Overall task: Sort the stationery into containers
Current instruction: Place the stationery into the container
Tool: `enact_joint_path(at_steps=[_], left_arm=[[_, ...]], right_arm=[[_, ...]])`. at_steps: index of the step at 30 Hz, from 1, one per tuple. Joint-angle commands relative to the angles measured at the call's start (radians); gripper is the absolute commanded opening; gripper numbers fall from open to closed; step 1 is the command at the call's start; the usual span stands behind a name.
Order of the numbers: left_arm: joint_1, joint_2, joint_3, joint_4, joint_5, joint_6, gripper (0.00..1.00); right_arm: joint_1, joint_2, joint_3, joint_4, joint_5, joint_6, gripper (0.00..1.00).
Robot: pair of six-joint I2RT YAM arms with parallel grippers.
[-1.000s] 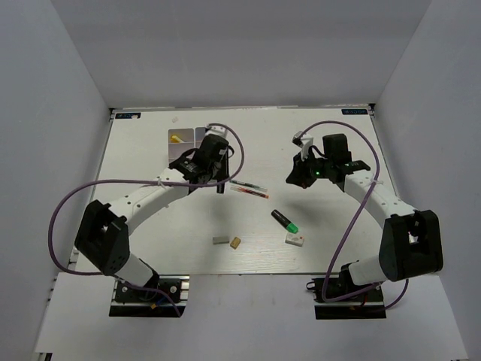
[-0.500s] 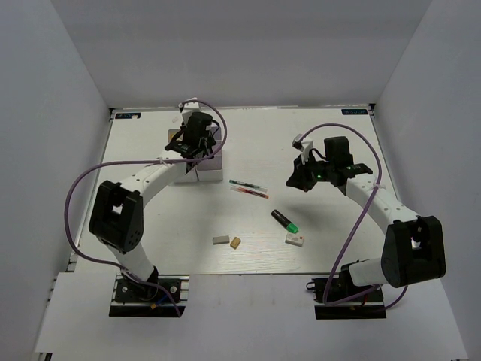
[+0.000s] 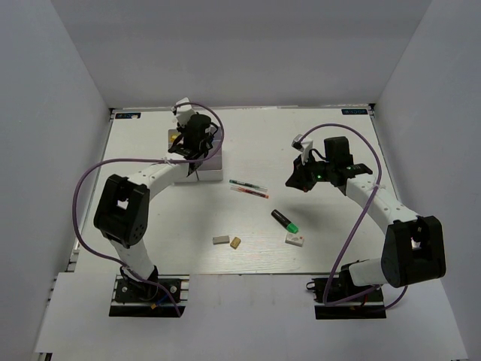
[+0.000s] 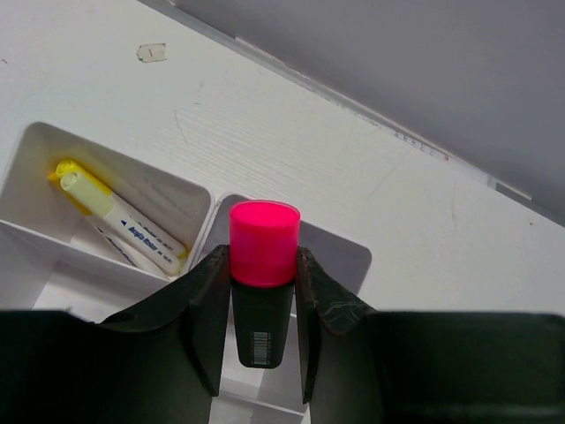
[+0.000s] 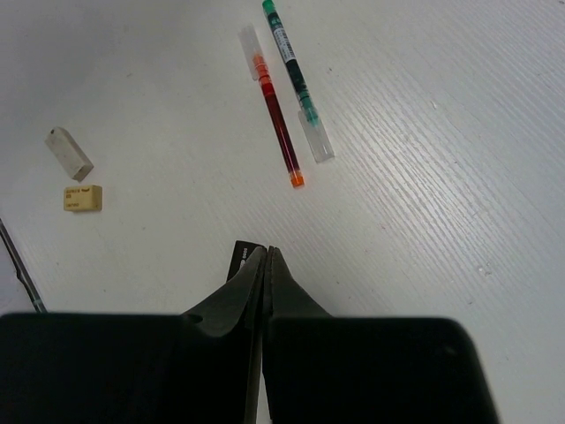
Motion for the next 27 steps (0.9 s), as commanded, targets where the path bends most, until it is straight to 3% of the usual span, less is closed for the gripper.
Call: enact_joint_path(at_steps=[1, 6, 9, 13, 15, 16, 22, 25, 27], left_arm=[[0.005, -0.012, -0.043, 0.096, -0.022, -0.019, 0.00], [-0.006, -0.030, -0.130, 0.152, -0.021, -0.019, 0.00], [-0.006, -0.039, -0.151, 0.163, -0.002, -0.019, 0.11], [-0.006, -0.073, -0.179, 0.201, 0.023, -0.019, 0.48], [-0.015, -0.087, -0.193, 0.221, 0.037, -0.019, 0.58], [-0.015, -0.087, -0.202, 0.235, 0.052, -0.019, 0.68], [-0.015, -0.177, -0.184, 0.235, 0.084, 0.002, 0.81], [-0.015, -0.261, -0.184, 0.211, 0.112, 0.011, 0.82], [-0.006, -0.298, -0.161, 0.145, 0.143, 0.011, 0.82]], right_arm=[[-0.007, -0.025, -0.013, 0.006, -0.019, -0.018, 0.00], [-0.009, -0.020, -0.014, 0.005, -0.025, -0.018, 0.00], [-0.009, -0.014, -0.013, 0.006, -0.032, -0.022, 0.00], [-0.009, -0.009, -0.002, -0.004, -0.042, -0.032, 0.01], [-0.010, -0.003, 0.003, -0.027, -0.058, -0.056, 0.09], [-0.007, -0.002, 0.007, -0.044, -0.071, -0.073, 0.21], [0.000, 0.033, 0.035, -0.174, -0.082, -0.186, 0.67], [0.013, 0.064, 0.056, -0.266, -0.049, -0.237, 0.70], [0.032, 0.075, 0.058, -0.291, -0.032, -0.274, 0.61]])
